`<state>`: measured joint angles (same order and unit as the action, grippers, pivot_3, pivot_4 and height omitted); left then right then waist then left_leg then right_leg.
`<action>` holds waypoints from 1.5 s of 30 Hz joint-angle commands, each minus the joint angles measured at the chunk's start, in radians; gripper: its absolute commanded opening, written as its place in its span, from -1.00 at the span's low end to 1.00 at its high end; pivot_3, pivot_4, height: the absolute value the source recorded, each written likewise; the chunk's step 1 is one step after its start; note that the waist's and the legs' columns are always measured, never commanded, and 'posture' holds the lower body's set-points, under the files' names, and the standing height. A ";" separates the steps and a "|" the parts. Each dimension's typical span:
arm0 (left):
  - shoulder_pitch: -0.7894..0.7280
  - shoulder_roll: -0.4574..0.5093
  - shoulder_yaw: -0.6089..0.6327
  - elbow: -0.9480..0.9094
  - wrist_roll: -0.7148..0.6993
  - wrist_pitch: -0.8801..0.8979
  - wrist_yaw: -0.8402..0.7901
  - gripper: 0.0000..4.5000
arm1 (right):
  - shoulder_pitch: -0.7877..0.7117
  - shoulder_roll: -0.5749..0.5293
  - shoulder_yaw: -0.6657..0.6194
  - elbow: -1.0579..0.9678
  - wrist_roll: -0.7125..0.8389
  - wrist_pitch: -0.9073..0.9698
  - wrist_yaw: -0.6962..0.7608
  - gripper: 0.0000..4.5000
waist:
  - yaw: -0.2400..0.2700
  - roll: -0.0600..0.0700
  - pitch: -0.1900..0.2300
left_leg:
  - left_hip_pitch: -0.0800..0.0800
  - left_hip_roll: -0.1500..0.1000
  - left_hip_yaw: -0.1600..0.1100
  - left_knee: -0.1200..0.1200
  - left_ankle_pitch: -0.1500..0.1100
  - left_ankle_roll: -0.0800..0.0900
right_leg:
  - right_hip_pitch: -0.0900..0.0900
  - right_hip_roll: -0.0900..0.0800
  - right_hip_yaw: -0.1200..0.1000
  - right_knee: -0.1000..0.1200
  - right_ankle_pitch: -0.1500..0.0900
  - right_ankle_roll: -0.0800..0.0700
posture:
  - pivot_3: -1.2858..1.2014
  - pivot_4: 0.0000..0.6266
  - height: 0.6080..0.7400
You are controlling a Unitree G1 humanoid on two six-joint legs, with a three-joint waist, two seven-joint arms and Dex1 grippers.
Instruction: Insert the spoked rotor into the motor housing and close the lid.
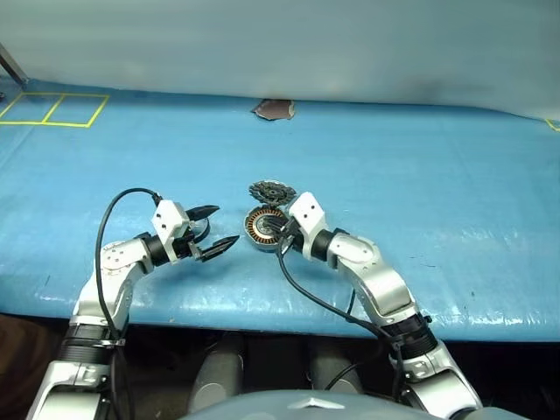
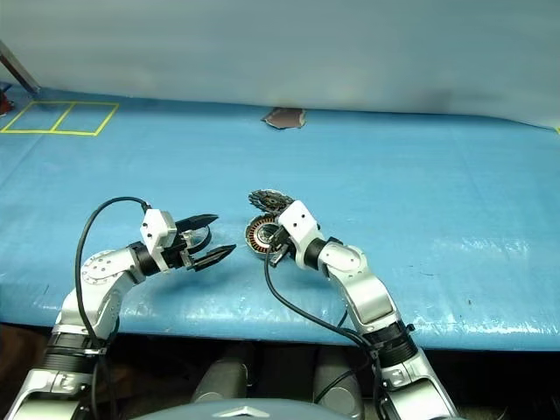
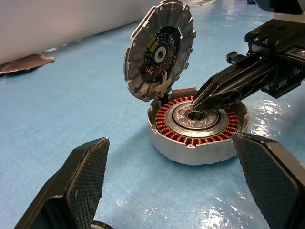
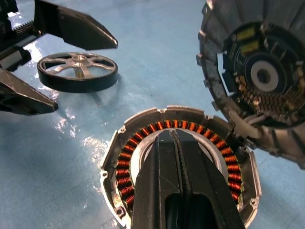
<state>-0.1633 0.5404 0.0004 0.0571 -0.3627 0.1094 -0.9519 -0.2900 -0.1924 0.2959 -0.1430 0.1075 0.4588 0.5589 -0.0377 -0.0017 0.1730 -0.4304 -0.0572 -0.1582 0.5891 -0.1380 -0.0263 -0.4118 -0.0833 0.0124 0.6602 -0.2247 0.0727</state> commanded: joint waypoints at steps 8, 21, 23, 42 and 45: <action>0.014 0.179 0.084 -0.212 -0.038 0.424 0.121 1.00 | 0.083 -0.023 -0.024 -0.178 0.042 0.019 -0.016 -0.99 | -0.001 0.000 0.000 | 0.000 0.000 0.000 -0.001 0.000 -0.001 | 0.000 0.000 0.000 0.000 -0.001 -0.001 | 0.03 -0.52 1.00; -0.082 0.311 0.075 -0.238 -0.029 0.667 0.148 1.00 | 0.228 -0.079 0.026 -0.289 0.069 0.000 0.020 -0.99 | 0.001 -0.002 0.001 | 0.000 0.002 0.000 -0.003 -0.004 -0.007 | -0.001 0.000 -0.001 0.000 -0.001 -0.002 | 0.03 -0.52 1.00; -0.109 0.321 0.061 -0.216 -0.022 0.682 0.143 1.00 | 0.238 -0.069 0.029 -0.287 0.069 -0.005 0.010 -0.99 | 0.000 -0.002 0.001 | 0.000 0.002 0.000 -0.003 -0.004 -0.007 | -0.002 0.000 0.000 -0.001 -0.001 -0.002 | 0.03 -0.52 1.00; -0.130 0.245 -0.019 -0.126 0.005 0.738 0.139 1.00 | 0.262 -0.081 0.024 -0.300 0.076 -0.002 -0.015 -0.99 | 0.001 -0.003 0.002 | 0.000 0.003 0.001 -0.003 -0.002 -0.004 | -0.002 0.001 0.000 -0.001 -0.002 -0.002 | 0.03 -0.52 1.00; -0.127 0.235 -0.039 -0.113 0.017 0.739 0.142 1.00 | 0.261 -0.085 0.023 -0.302 0.077 0.003 -0.016 -0.99 | 0.002 -0.003 0.002 | 0.000 0.003 0.001 -0.003 -0.002 -0.004 | -0.002 0.001 0.000 -0.001 -0.002 -0.002 | 0.03 -0.52 1.00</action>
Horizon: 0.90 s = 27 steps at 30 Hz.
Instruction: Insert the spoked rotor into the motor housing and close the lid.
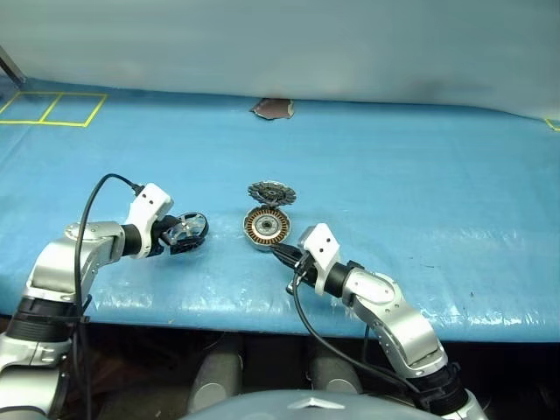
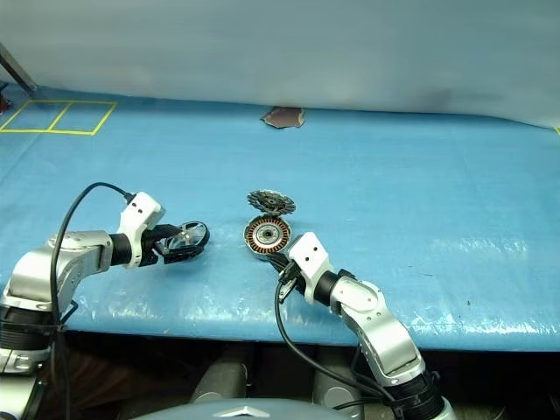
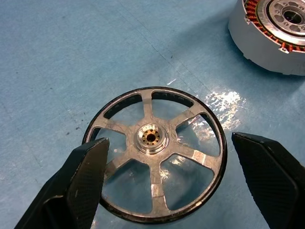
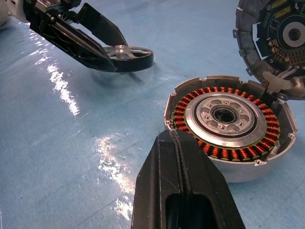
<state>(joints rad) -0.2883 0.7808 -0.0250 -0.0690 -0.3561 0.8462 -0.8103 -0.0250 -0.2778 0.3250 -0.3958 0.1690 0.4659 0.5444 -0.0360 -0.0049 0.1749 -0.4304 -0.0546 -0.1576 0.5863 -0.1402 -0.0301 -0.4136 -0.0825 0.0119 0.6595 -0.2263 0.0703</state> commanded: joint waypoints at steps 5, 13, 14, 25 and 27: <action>0.002 -0.009 -0.037 0.033 0.029 0.007 0.010 0.83 | -0.005 -0.003 -0.008 -0.050 0.013 0.000 -0.009 -1.00 | 0.000 0.000 0.000 | 0.000 0.000 0.000 0.000 0.000 0.000 | 0.000 0.000 0.000 0.000 0.000 0.000 | 0.03 -0.52 1.00; 0.014 -0.022 -0.047 0.043 0.047 0.003 0.007 0.69 | -0.006 0.000 -0.009 -0.042 0.012 -0.002 -0.019 -1.00 | 0.000 0.001 -0.001 | 0.002 0.000 0.000 0.000 0.000 -0.001 | 0.002 0.000 0.000 0.000 0.000 0.000 | 0.03 -0.52 1.00; 0.013 -0.023 -0.047 0.043 0.046 0.003 0.004 0.69 | -0.007 -0.001 -0.009 -0.043 0.012 -0.002 -0.021 -1.00 | 0.000 0.001 -0.001 | 0.002 0.000 0.000 0.000 0.000 -0.001 | 0.002 0.000 0.000 0.000 0.000 0.000 | 0.03 -0.52 1.00; 0.015 -0.044 0.006 0.032 -0.001 -0.011 -0.027 0.69 | -0.006 -0.006 -0.012 -0.045 0.011 -0.001 -0.028 -1.00 | 0.002 0.001 -0.001 | 0.002 0.000 0.000 0.000 0.000 0.000 | 0.002 -0.001 0.000 0.000 0.000 0.000 | 0.03 -0.52 1.00; 0.016 -0.062 0.066 0.013 -0.069 -0.012 -0.063 0.69 | -0.003 -0.010 -0.016 -0.046 0.012 -0.001 -0.028 -1.00 | 0.003 0.001 -0.001 | 0.002 0.000 0.000 0.000 0.000 0.000 | 0.002 0.000 0.000 0.000 0.000 0.000 | 0.03 -0.52 1.00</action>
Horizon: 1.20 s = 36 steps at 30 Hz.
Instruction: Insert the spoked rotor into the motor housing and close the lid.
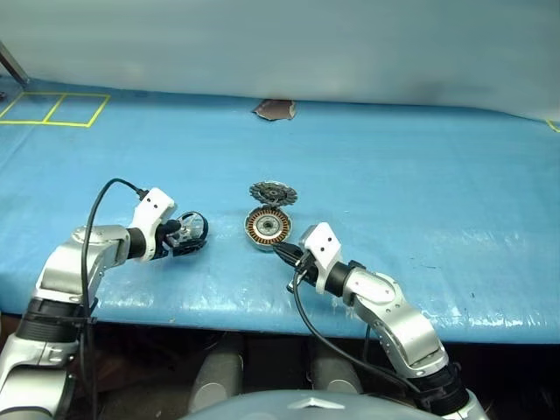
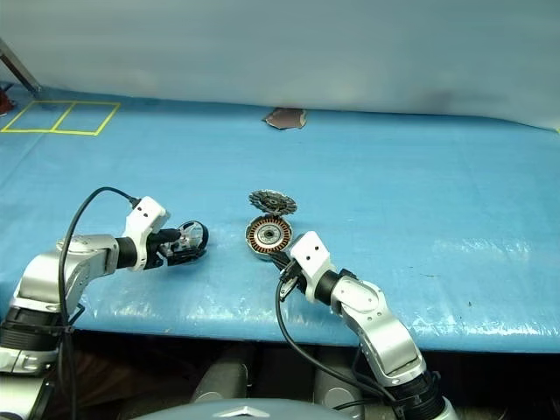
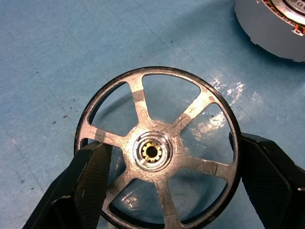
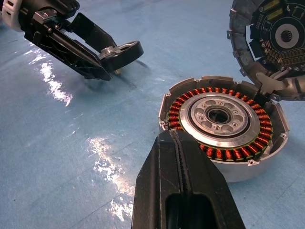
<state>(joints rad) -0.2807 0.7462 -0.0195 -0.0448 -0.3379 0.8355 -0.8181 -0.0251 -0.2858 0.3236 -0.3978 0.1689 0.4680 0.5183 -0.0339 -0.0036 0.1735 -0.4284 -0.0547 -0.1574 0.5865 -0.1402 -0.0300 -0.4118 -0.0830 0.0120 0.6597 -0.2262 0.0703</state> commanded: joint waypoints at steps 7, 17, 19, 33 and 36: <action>0.020 -0.019 0.123 -0.044 -0.167 -0.032 -0.115 0.69 | 0.014 -0.039 -0.057 -0.040 -0.005 0.000 -0.022 -1.00 | 0.000 -0.002 0.001 | -0.002 0.000 0.000 0.000 0.000 0.001 | -0.001 0.000 0.000 0.000 0.000 0.000 | 0.03 -0.52 1.00; 0.010 0.001 0.082 -0.007 -0.110 -0.112 -0.123 0.69 | 0.044 -0.071 -0.101 -0.039 -0.019 -0.004 -0.049 -1.00 | 0.002 -0.002 0.001 | -0.002 0.000 0.001 0.000 0.000 0.001 | -0.001 0.000 0.000 0.000 0.000 0.000 | 0.03 -0.52 1.00; 0.005 0.009 0.060 0.005 -0.080 -0.138 -0.126 0.69 | 0.043 -0.067 -0.094 -0.037 -0.025 -0.006 -0.052 -1.00 | 0.002 -0.002 0.001 | -0.002 0.000 0.001 0.000 0.000 0.001 | -0.001 0.000 0.000 0.000 0.000 0.000 | 0.03 -0.52 1.00; 0.006 -0.043 0.109 0.050 -0.132 -0.046 -0.090 0.99 | 0.030 -0.063 -0.080 -0.028 -0.045 -0.008 -0.041 -1.00 | 0.004 -0.002 0.001 | -0.001 0.000 0.000 0.000 0.001 0.001 | -0.001 0.000 0.000 0.000 0.000 0.000 | 0.03 -0.52 1.00; 0.006 -0.056 0.142 0.042 -0.172 -0.022 -0.088 0.99 | 0.028 -0.066 -0.072 -0.026 -0.052 -0.007 -0.037 -1.00 | 0.002 -0.002 0.001 | -0.001 0.000 0.000 0.000 0.001 0.001 | -0.001 0.000 0.000 0.000 0.000 0.000 | 0.03 -0.52 1.00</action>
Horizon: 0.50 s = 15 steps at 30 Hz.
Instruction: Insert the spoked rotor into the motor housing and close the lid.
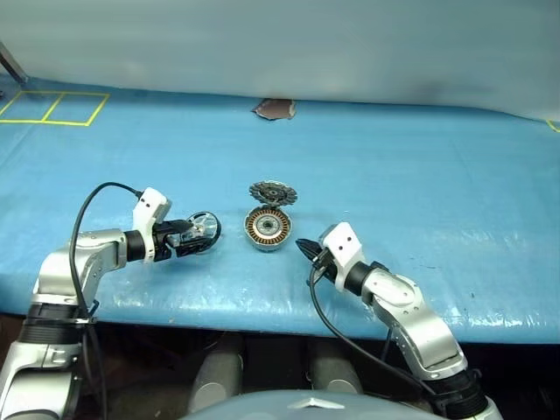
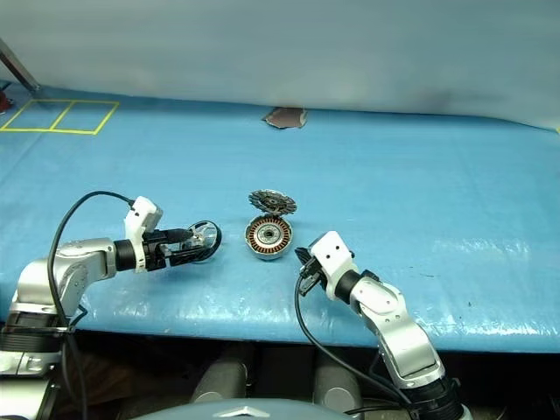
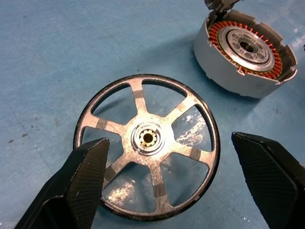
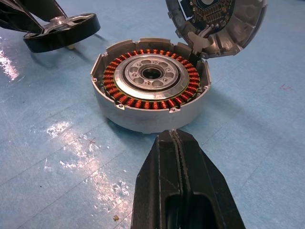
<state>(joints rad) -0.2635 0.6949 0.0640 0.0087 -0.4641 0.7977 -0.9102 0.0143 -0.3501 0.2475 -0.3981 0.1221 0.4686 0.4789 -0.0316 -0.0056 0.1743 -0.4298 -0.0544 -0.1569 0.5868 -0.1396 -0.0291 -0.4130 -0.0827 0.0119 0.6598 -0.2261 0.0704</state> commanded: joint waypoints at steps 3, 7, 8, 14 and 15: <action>-0.011 -0.007 0.076 -0.011 -0.062 0.024 0.011 0.99 | -0.013 -0.001 0.007 -0.023 -0.007 -0.009 0.001 -1.00 | -0.001 0.000 0.000 | 0.000 0.000 0.000 0.000 0.000 0.000 | 0.000 0.000 0.000 0.000 0.000 0.000 | 0.03 -0.52 1.00; -0.017 0.003 0.073 0.009 -0.044 0.011 0.030 0.99 | -0.013 0.000 0.009 -0.021 -0.008 -0.010 -0.001 -1.00 | -0.001 0.000 0.000 | 0.000 0.000 0.000 0.000 0.000 0.000 | 0.000 0.000 0.000 0.000 0.000 0.000 | 0.03 -0.52 1.00; -0.018 0.005 0.069 0.011 -0.041 0.012 0.033 0.99 | -0.013 0.001 0.009 -0.021 -0.008 -0.010 -0.001 -1.00 | -0.001 0.000 0.000 | 0.000 0.000 0.000 0.000 0.000 0.000 | 0.000 0.000 0.000 0.000 0.000 0.000 | 0.03 -0.52 1.00; -0.031 0.011 0.017 0.029 -0.005 0.012 0.039 0.91 | -0.013 0.007 0.007 -0.020 -0.010 -0.012 -0.004 -1.00 | 0.001 0.000 0.000 | 0.000 0.000 0.000 0.000 0.000 0.000 | 0.000 0.000 0.000 0.000 0.000 0.000 | 0.03 -0.52 1.00; -0.035 0.007 0.013 0.037 -0.001 0.010 0.039 0.82 | -0.013 0.008 0.007 -0.019 -0.010 -0.011 -0.005 -1.00 | 0.001 0.000 0.000 | 0.000 0.000 0.000 0.000 0.000 0.000 | 0.000 0.000 0.000 0.000 0.000 0.000 | 0.03 -0.52 1.00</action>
<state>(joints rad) -0.2828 0.6970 0.0806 0.0403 -0.4766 0.8193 -0.8728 0.0125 -0.3479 0.2596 -0.3979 0.1067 0.4684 0.4783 -0.0306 -0.0056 0.1743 -0.4297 -0.0547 -0.1568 0.5870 -0.1395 -0.0291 -0.4126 -0.0827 0.0120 0.6598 -0.2261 0.0705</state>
